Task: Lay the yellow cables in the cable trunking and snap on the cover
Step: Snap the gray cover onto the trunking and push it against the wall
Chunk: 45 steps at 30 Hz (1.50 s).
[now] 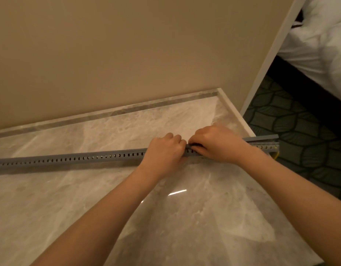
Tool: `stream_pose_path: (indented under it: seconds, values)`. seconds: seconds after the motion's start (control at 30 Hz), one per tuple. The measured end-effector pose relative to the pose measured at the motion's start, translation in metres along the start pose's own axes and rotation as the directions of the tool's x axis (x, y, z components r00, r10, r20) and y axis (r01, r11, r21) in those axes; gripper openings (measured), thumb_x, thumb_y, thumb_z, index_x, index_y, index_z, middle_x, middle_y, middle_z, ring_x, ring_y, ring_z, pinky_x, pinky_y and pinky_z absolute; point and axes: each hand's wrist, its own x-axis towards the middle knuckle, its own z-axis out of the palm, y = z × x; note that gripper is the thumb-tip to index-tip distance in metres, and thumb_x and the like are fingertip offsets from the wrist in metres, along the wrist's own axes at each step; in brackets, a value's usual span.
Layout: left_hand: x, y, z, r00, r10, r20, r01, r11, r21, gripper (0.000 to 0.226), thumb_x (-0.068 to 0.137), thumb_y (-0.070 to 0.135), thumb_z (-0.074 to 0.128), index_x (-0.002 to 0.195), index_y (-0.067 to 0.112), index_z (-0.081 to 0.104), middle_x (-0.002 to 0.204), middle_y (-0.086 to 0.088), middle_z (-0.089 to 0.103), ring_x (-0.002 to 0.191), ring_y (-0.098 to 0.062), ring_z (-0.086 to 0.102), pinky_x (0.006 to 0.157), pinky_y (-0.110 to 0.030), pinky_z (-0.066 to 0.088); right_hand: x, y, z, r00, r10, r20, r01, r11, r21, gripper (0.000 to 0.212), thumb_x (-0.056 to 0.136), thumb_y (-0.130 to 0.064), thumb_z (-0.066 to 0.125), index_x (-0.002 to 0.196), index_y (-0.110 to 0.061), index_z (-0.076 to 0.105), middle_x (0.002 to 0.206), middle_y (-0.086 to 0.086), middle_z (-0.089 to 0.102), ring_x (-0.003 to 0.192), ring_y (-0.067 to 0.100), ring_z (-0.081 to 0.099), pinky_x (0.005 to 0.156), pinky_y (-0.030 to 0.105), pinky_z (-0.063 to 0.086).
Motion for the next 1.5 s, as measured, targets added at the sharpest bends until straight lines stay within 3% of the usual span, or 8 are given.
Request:
stream_pose_path:
  seconds: [0.07,0.2,0.4,0.77,0.97,1.13,1.3,1.5]
  values:
    - [0.002,0.007,-0.004,1.000,-0.004,-0.026,0.004,1.000,0.011,0.021,0.075,0.032,0.072,0.076,0.014,0.064,0.069,0.000,0.062,0.065,-0.017,0.059,0.044,-0.024,0.026,0.000,-0.001,0.000,1.000,0.012,-0.013,-0.012,1.000,0.003,0.026,0.091,-0.028,0.046,0.097,-0.014,0.067,0.083,0.003,0.067,0.074,0.020,0.059,0.069,0.037,0.048]
    - [0.005,0.009,0.004,0.997,-0.059,-0.059,0.057,0.998,-0.034,0.024,0.094,0.034,0.046,0.100,0.014,0.057,0.093,-0.001,0.060,0.088,-0.020,0.055,0.054,-0.031,0.027,-0.002,0.000,-0.002,0.997,0.076,-0.033,-0.073,0.992,0.102,0.024,0.089,-0.029,0.050,0.096,-0.015,0.068,0.084,0.002,0.068,0.076,0.019,0.060,0.071,0.037,0.048]
    - [0.005,0.008,0.003,0.997,-0.061,-0.046,0.059,0.997,-0.050,0.034,0.092,0.045,0.044,0.099,0.015,0.058,0.095,0.000,0.060,0.089,-0.020,0.054,0.057,-0.031,0.026,-0.022,0.013,-0.009,0.982,0.185,-0.021,-0.180,0.973,0.144,0.019,0.089,-0.033,0.056,0.101,-0.022,0.067,0.093,-0.004,0.069,0.082,0.012,0.058,0.073,0.029,0.048]
    - [0.002,0.005,0.001,0.996,-0.092,-0.021,0.090,0.994,-0.053,0.036,0.090,0.047,0.044,0.093,0.014,0.058,0.089,0.000,0.059,0.083,-0.019,0.052,0.054,-0.031,0.024,-0.013,0.011,-0.008,0.999,0.035,-0.041,-0.036,0.999,-0.028,0.023,0.091,-0.030,0.048,0.100,-0.018,0.065,0.086,-0.001,0.066,0.077,0.018,0.058,0.062,0.026,0.036]
    - [0.002,0.004,-0.001,0.996,-0.090,-0.013,0.089,0.995,-0.046,0.037,0.089,0.048,0.045,0.093,0.015,0.060,0.087,0.001,0.059,0.079,-0.019,0.051,0.054,-0.030,0.022,-0.023,0.015,-0.010,0.996,0.085,0.002,-0.085,0.995,0.058,0.027,0.086,-0.043,0.055,0.105,-0.025,0.064,0.091,-0.006,0.066,0.083,0.014,0.057,0.073,0.033,0.049]
    - [0.005,0.002,-0.001,0.996,-0.090,0.004,0.090,0.995,-0.033,0.038,0.088,0.049,0.045,0.091,0.014,0.061,0.086,0.000,0.059,0.072,-0.018,0.047,0.053,-0.030,0.024,-0.030,0.016,-0.006,0.996,0.092,0.000,-0.092,0.994,-0.064,0.037,0.080,-0.046,0.059,0.112,-0.028,0.059,0.099,-0.008,0.064,0.093,0.016,0.056,0.074,0.037,0.049]
    - [0.005,0.005,-0.001,0.995,-0.101,-0.008,0.101,0.994,-0.029,0.036,0.086,0.047,0.048,0.085,0.013,0.060,0.081,-0.001,0.058,0.065,-0.017,0.037,0.052,-0.030,0.025,-0.027,0.012,0.001,0.995,0.088,-0.050,-0.094,0.987,-0.134,0.027,0.083,-0.036,0.056,0.105,-0.021,0.061,0.095,-0.003,0.065,0.088,0.019,0.057,0.070,0.038,0.049]
    - [0.007,0.009,-0.001,0.996,-0.090,-0.010,0.090,0.996,-0.001,0.031,0.085,0.043,0.048,0.085,0.013,0.059,0.083,-0.001,0.059,0.075,-0.021,0.053,0.050,-0.029,0.020,-0.020,0.016,-0.007,0.997,0.082,0.010,-0.081,0.996,-0.046,0.025,0.081,-0.041,0.058,0.099,-0.023,0.061,0.090,-0.005,0.064,0.081,0.017,0.057,0.063,0.030,0.041]
